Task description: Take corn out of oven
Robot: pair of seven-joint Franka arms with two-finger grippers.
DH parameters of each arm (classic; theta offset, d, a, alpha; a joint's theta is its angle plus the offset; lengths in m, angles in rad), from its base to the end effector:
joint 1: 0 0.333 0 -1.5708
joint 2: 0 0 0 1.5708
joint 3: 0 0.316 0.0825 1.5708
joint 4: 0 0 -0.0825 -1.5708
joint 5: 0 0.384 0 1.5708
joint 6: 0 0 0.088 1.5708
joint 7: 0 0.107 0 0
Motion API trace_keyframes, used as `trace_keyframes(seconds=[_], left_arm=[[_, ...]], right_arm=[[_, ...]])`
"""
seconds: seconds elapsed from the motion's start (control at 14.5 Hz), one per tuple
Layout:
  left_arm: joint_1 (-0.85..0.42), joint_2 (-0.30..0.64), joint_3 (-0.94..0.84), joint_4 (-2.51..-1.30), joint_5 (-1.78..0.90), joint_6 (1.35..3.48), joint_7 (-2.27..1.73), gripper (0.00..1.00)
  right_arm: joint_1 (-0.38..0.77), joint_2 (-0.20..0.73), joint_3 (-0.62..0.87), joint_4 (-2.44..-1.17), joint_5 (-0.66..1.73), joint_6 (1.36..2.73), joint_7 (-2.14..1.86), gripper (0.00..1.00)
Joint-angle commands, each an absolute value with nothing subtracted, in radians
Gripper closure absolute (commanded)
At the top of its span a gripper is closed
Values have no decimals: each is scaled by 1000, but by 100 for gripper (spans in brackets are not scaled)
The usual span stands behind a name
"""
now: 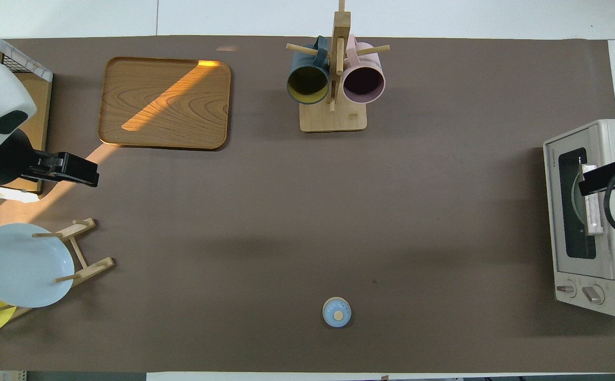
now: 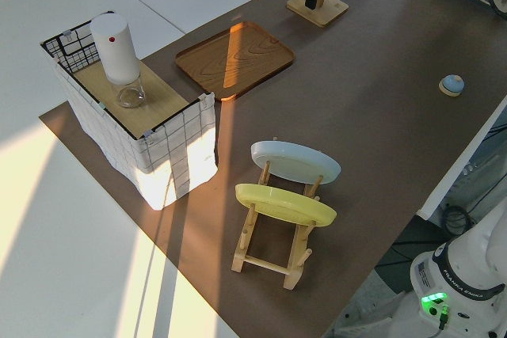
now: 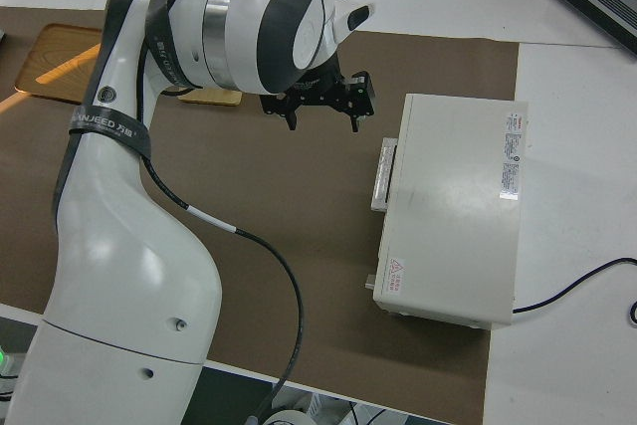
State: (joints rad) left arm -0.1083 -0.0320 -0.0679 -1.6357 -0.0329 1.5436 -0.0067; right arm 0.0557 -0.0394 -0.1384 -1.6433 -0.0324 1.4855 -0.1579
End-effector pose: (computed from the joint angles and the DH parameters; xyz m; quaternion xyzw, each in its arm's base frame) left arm 0.5312 -0.0988 0.6092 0.9959 -0.0845 -0.0314 0.0126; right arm 0.5291 -0.0490 0.6049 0.9974 0.0373 -0.0605 0.0063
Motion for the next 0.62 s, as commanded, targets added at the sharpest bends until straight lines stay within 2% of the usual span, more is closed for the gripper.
trace_keyframes(seconds=[0.0,0.41,0.48,0.55], left_arm=[[-94,-63,-72,-1671,-44,1559,3,0],[-94,-63,-72,-1671,-44,1559,3,0],[-94,-63,-72,-1671,-44,1559,3,0],[-94,-63,-72,-1671,-44,1559,3,0]], right_arm=[[49,-29,-132,-1623,-37,1471,-146,0],[43,-54,-132,-1681,-38,1516,-211,0],[43,-57,-132,-1693,-40,1516,-236,36],[43,-63,-133,-1701,-40,1517,-232,83]])
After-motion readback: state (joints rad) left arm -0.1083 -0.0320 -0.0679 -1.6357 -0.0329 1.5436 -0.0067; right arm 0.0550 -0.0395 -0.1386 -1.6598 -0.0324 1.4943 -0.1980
